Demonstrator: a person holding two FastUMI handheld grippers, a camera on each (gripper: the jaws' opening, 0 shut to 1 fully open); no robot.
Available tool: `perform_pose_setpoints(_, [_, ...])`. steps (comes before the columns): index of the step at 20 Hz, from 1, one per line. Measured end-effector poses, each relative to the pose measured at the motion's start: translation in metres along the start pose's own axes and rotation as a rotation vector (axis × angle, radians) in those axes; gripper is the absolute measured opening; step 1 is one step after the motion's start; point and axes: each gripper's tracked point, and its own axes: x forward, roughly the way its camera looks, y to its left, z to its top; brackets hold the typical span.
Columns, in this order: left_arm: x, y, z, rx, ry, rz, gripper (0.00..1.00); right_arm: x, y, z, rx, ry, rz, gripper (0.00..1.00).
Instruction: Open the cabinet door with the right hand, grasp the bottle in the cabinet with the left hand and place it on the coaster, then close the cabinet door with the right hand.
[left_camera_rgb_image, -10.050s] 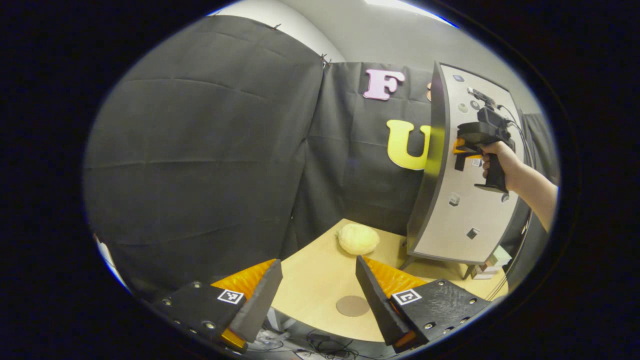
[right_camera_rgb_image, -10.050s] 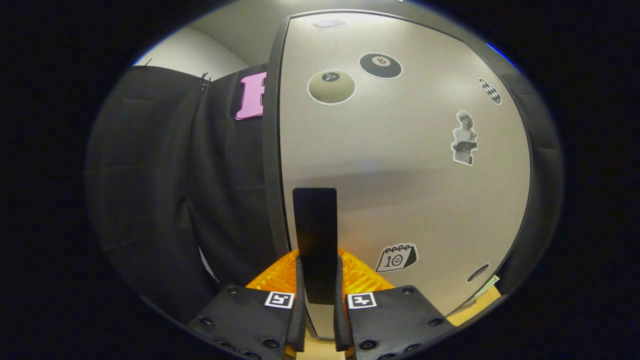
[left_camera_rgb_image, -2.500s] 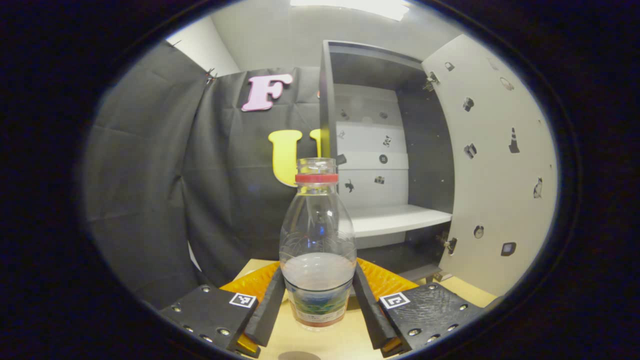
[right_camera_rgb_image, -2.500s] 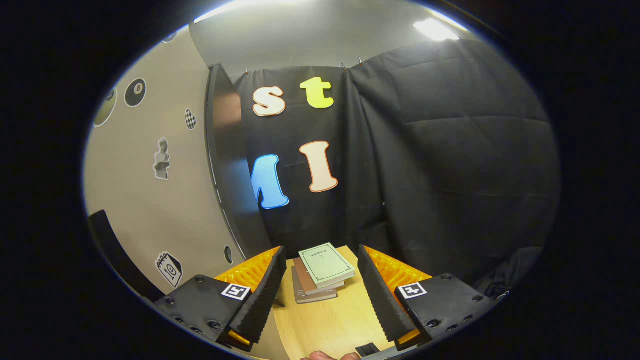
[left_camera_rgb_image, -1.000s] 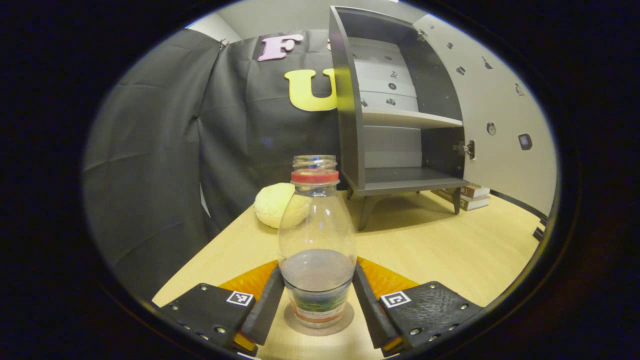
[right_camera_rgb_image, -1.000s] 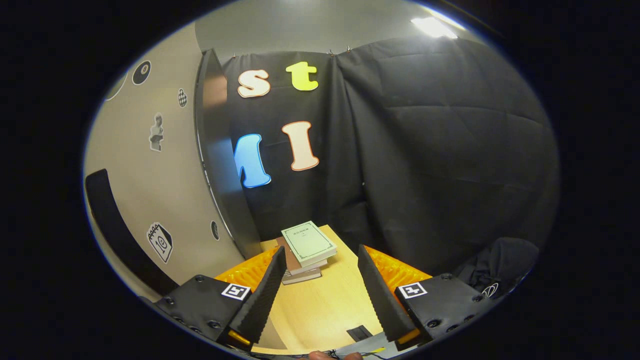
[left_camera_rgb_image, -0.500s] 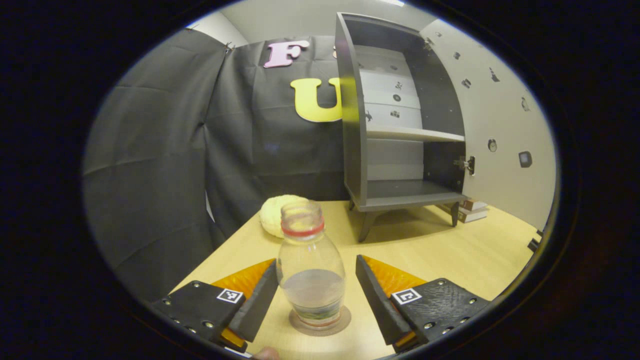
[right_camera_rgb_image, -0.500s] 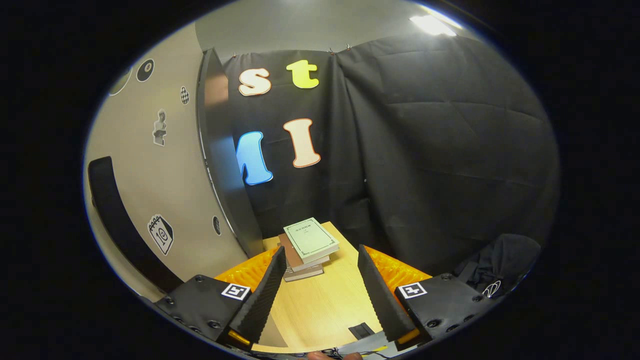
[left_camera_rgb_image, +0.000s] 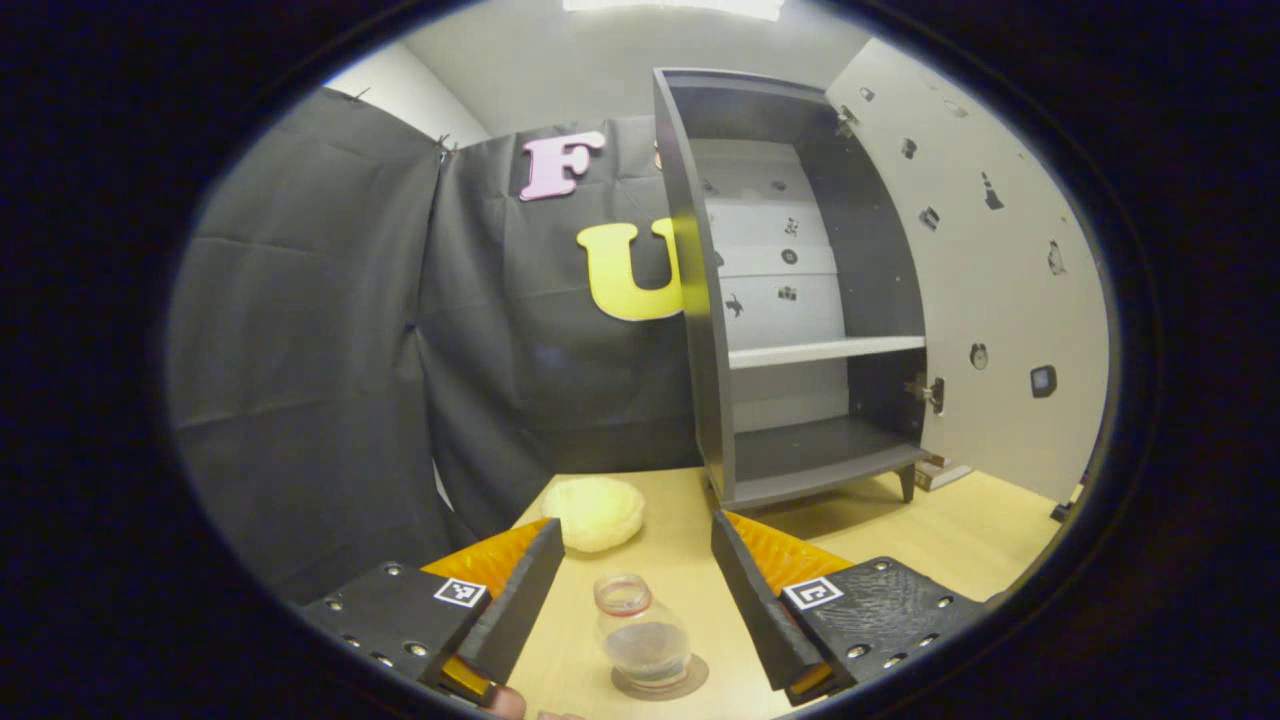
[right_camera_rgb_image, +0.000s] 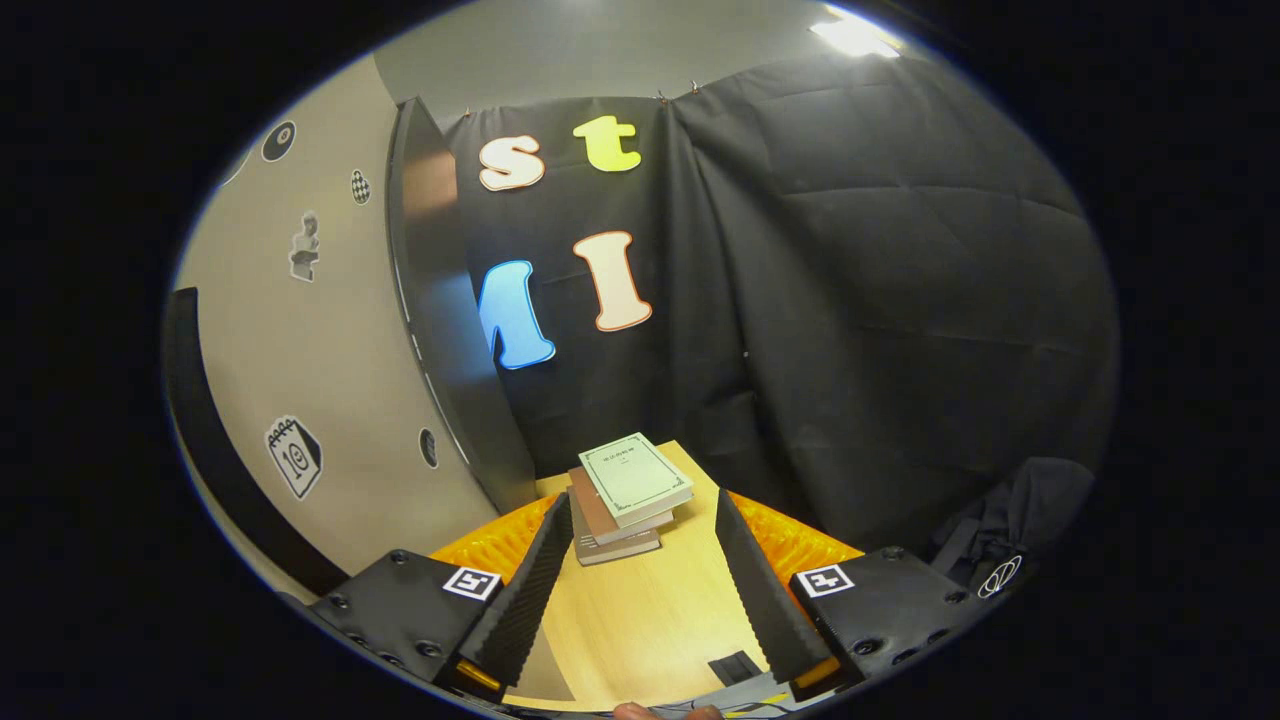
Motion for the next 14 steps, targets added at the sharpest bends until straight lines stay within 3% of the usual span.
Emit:
perform_pose_setpoints(8, [-0.031, -0.033, 0.122, 0.025, -0.108, 0.063, 0.89, 0.010, -0.013, 0.003, -0.048, -0.022, 0.072, 0.92])
perform_pose_setpoints(11, [-0.045, -0.050, 0.160, 0.023, -0.130, 0.091, 0.89, 0.014, -0.004, 0.006, -0.051, -0.034, 0.133, 0.92])
perform_pose_setpoints(12, [-0.052, -0.056, 0.172, 0.016, -0.137, 0.099, 0.94, 0.014, -0.002, 0.007, -0.057, -0.031, 0.153, 0.92])
perform_pose_setpoints(14, [-0.066, -0.069, 0.191, 0.003, -0.145, 0.115, 0.89, 0.011, 0.002, 0.009, -0.082, -0.033, 0.199, 0.92])
